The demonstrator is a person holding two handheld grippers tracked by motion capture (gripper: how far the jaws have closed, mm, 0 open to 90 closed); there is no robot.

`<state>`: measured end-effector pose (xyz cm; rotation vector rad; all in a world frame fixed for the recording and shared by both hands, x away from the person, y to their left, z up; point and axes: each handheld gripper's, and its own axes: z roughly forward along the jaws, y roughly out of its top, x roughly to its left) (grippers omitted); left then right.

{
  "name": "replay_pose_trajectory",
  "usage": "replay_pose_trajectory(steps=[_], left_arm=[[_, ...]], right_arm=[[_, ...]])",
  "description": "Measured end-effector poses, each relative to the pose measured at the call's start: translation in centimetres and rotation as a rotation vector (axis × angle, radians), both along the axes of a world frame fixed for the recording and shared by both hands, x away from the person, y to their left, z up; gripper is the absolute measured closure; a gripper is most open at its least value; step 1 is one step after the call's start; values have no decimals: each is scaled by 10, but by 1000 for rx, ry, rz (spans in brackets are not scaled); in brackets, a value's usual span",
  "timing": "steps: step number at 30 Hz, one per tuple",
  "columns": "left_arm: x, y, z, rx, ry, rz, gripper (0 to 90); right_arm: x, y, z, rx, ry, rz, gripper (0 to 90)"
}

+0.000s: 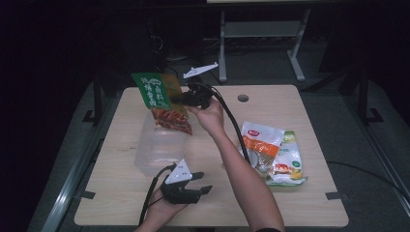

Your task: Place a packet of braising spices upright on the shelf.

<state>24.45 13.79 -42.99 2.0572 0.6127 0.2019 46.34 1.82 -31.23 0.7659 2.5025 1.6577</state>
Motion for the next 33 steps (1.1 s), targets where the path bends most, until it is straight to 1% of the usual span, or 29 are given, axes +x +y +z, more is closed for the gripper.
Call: replay_pose_trajectory(steps=[3,5,11,14,21,23,24,26,31,33], left_arm=[[-1,0,1,3,-4,-9,461],[-2,0,2,9,-24,-13,460],[-2,0,2,10,-24,-14,459],[-1,0,2,13,-26,-14,459],[-1,1,3,10,-27,-10,458],[-1,1,3,11,-27,-10,459],[-1,1,3,13,-28,-10,458],[-1,1,3,13,-28,-9,458],[0,1,2,11,-28,-7,458],[0,1,2,13,-29,-7,457]], right_arm=[[4,7,-7,5,11,1,900],[7,11,-12,13,18,1,900],[13,20,-27,21,40,-7,900],[15,21,-31,26,47,-18,900],[18,20,-42,14,51,-33,899],[18,19,-46,2,58,-39,899],[18,19,-48,2,59,-41,898],[19,16,-51,18,61,-41,898],[21,11,-56,13,70,-54,894],[22,9,-58,23,73,-62,892]])
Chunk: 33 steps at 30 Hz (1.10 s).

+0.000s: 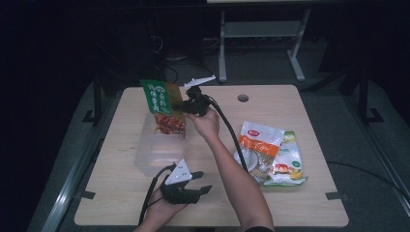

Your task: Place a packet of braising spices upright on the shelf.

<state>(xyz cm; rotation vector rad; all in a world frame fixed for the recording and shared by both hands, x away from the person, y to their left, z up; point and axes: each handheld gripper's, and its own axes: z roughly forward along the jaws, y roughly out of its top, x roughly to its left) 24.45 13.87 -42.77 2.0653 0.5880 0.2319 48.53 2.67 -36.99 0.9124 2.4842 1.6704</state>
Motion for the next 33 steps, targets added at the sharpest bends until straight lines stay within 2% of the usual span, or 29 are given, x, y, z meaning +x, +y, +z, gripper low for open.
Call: replay_pose_trajectory(steps=[4,8,10,11,14,18,24,27,33], left_arm=[[0,0,0,1,1,1,451],[1,0,0,0,3,6,443],[1,0,-1,2,2,5,443],[1,-1,-2,8,5,3,442],[2,-3,-3,16,8,-4,436],[1,-4,-3,28,2,-6,417],[2,-4,-4,23,0,-8,409],[2,-5,-5,15,19,-6,401],[3,-7,-6,25,17,-21,378]], right_arm=[[2,-2,0,-14,-2,-10,856],[2,-6,2,-37,5,-28,697],[3,-8,3,-38,12,-26,677],[3,-14,5,-44,18,-33,590],[2,-21,10,-49,26,-27,556],[-3,-33,14,-74,31,-49,443],[-9,-57,10,-79,67,-64,388],[-14,-68,9,-71,84,-66,363],[-23,-87,10,-81,83,-74,359]])
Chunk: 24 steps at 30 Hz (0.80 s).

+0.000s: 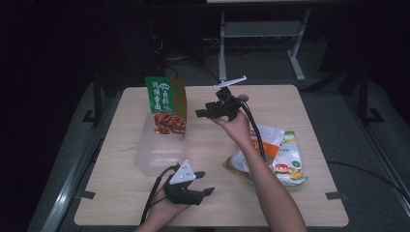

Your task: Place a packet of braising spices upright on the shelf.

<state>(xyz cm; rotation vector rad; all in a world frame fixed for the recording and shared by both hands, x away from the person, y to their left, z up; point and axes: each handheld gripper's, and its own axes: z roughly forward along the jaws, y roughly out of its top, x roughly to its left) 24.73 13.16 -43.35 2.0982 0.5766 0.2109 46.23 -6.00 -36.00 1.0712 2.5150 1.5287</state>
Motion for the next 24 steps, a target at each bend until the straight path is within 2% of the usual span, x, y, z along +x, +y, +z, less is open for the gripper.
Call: replay_pose_trajectory(steps=[1,4,6,9,13,16,18,24], left_arm=[[0,0,0,1,1,0,373],[0,0,0,2,1,-2,366],[-1,0,0,2,1,-2,362],[-1,0,1,0,4,0,355],[0,1,1,3,1,-1,350],[1,2,2,10,-3,-2,349],[0,1,2,-4,3,6,343],[0,0,2,-5,3,-1,340]], right_arm=[[-4,-8,1,1,-1,-6,359],[-8,-17,1,-8,13,-7,344],[-11,-22,1,-19,23,-7,339],[-18,-29,1,-28,10,-17,338],[-23,-38,-1,-48,35,-10,320],[-30,-44,0,-60,21,-20,320],[-34,-49,-2,-59,33,-22,318],[-47,-64,-5,-80,50,-40,314]])
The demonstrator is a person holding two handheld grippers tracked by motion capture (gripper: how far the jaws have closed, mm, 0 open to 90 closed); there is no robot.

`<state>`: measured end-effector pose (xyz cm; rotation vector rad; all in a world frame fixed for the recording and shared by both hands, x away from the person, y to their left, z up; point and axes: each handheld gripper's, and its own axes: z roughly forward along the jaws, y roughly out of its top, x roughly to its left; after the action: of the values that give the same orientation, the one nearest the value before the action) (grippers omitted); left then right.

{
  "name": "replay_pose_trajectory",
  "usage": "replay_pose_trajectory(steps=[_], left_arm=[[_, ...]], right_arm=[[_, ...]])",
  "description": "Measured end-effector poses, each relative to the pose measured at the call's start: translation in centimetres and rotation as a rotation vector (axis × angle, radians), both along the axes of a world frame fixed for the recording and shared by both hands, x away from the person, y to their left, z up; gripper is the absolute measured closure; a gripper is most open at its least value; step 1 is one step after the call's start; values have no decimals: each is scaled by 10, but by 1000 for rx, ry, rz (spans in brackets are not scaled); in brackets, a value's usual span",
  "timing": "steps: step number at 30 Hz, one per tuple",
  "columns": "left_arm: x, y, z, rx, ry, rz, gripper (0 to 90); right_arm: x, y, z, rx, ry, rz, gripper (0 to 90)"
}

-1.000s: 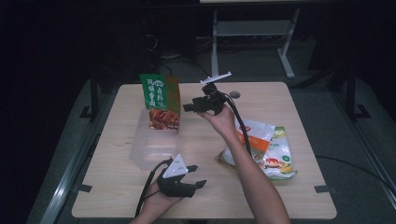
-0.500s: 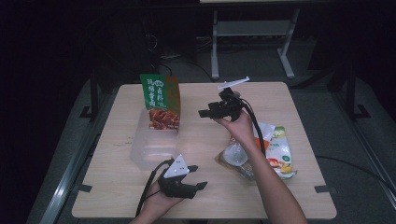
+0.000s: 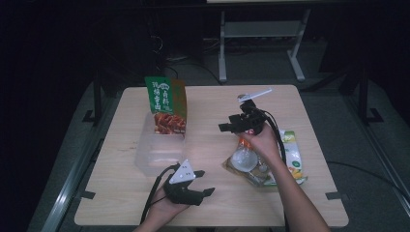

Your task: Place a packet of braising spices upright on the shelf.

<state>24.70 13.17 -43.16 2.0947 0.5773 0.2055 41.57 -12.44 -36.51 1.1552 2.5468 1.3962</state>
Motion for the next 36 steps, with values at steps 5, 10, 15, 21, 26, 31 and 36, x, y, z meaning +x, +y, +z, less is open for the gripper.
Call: replay_pose_trajectory(steps=[5,10,15,21,26,31,36], left_arm=[[0,-1,-1,1,-4,-4,335],[1,2,0,2,-1,3,334],[2,4,1,-1,-5,7,334],[1,2,1,0,-5,5,333],[1,2,0,-7,2,8,333],[2,2,-1,-9,1,10,332],[2,2,-1,-10,1,13,332]], right_arm=[[-9,-16,-3,-8,5,-16,312],[-18,-29,-3,-24,6,-27,306],[-27,-44,-6,-40,23,-38,300],[-40,-63,-10,-51,31,-68,305],[-50,-77,-16,-55,45,-81,307],[-59,-89,-24,-62,58,-97,307],[-69,-99,-30,-70,67,-108,308]])
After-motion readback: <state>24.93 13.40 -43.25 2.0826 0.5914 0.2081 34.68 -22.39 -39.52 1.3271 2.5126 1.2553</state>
